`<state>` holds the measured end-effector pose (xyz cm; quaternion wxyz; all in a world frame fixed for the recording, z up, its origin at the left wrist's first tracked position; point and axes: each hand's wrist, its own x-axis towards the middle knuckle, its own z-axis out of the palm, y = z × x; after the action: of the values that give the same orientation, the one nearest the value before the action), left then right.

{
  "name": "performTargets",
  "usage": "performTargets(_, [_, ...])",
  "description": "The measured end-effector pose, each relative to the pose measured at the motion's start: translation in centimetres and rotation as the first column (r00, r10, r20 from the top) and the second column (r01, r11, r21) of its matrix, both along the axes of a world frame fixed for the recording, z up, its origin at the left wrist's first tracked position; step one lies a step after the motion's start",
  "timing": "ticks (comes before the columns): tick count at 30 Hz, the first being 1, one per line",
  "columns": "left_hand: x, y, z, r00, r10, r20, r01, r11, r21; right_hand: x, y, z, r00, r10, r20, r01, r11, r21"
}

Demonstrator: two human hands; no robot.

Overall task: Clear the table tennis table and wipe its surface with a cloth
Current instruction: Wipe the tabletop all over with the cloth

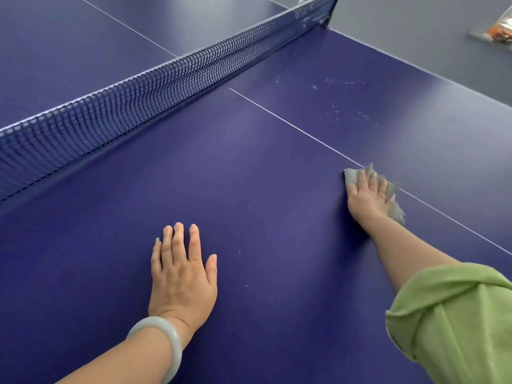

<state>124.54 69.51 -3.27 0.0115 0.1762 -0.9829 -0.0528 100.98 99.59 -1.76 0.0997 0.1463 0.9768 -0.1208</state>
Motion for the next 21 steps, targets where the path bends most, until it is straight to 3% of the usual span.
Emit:
performTargets(2, [-0.1,0.0,-0.1,1.000,0.010,0.016,-0.010,1.000,-0.003,-0.1,-4.3,0.3,0.988,0.156,-0.009,-0.157,0.987,-0.036])
performTargets(4, [0.0,0.0,-0.2,1.000,0.012,0.014,-0.012,1.000,-0.001,2.0,-8.1,0.1,0.916,0.400,-0.040,-0.399,0.917,0.020])
performTargets(6, [0.0,0.0,-0.2,1.000,0.015,0.003,-0.015,1.000,-0.001,6.0,-10.7,-0.3,0.727,0.682,-0.085,-0.673,0.731,0.110])
performTargets(7, [0.0,0.0,-0.2,1.000,0.015,-0.007,-0.015,1.000,0.004,8.5,-11.2,-0.4,0.614,0.783,-0.100,-0.779,0.622,0.078])
performTargets(9, [-0.1,0.1,-0.3,0.999,0.019,-0.037,-0.018,1.000,0.011,12.5,-9.9,-0.7,0.418,0.901,-0.116,-0.907,0.421,0.008])
performTargets(10, [-0.1,0.1,-0.3,0.999,0.021,-0.035,-0.021,1.000,0.014,13.2,-8.4,-0.6,0.376,0.918,-0.127,-0.925,0.380,0.009])
performTargets(12, [-0.1,0.1,-0.2,1.000,0.018,-0.001,-0.018,1.000,0.011,11.9,-4.4,-0.8,0.455,0.883,-0.115,-0.874,0.467,0.133])
performTargets(13, [-0.1,0.1,-0.1,1.000,0.018,0.014,-0.018,1.000,0.004,10.7,-2.3,-0.8,0.593,0.797,-0.112,-0.776,0.603,0.182])
performTargets(15, [-0.1,0.2,0.0,1.000,0.019,0.020,-0.019,1.000,-0.005,8.0,1.1,-0.2,0.908,0.395,-0.140,-0.376,0.915,0.146])
performTargets(16, [-0.1,0.2,0.1,1.000,0.021,0.022,-0.021,1.000,-0.007,7.1,1.9,0.1,0.980,0.153,-0.125,-0.144,0.987,0.076])
performTargets(18, [-0.3,0.3,0.1,0.999,0.027,0.035,-0.026,1.000,-0.013,6.4,0.3,0.3,0.991,-0.104,-0.086,0.104,0.995,-0.005])
performTargets(19, [-0.3,0.3,0.0,0.999,0.026,0.042,-0.025,1.000,-0.016,6.6,-1.8,0.0,0.989,-0.121,-0.086,0.121,0.993,-0.001])
performTargets(21, [-0.4,0.3,-0.2,0.999,0.026,0.046,-0.026,1.000,-0.017,8.0,-7.1,-0.7,0.993,0.056,-0.102,-0.053,0.998,0.032])
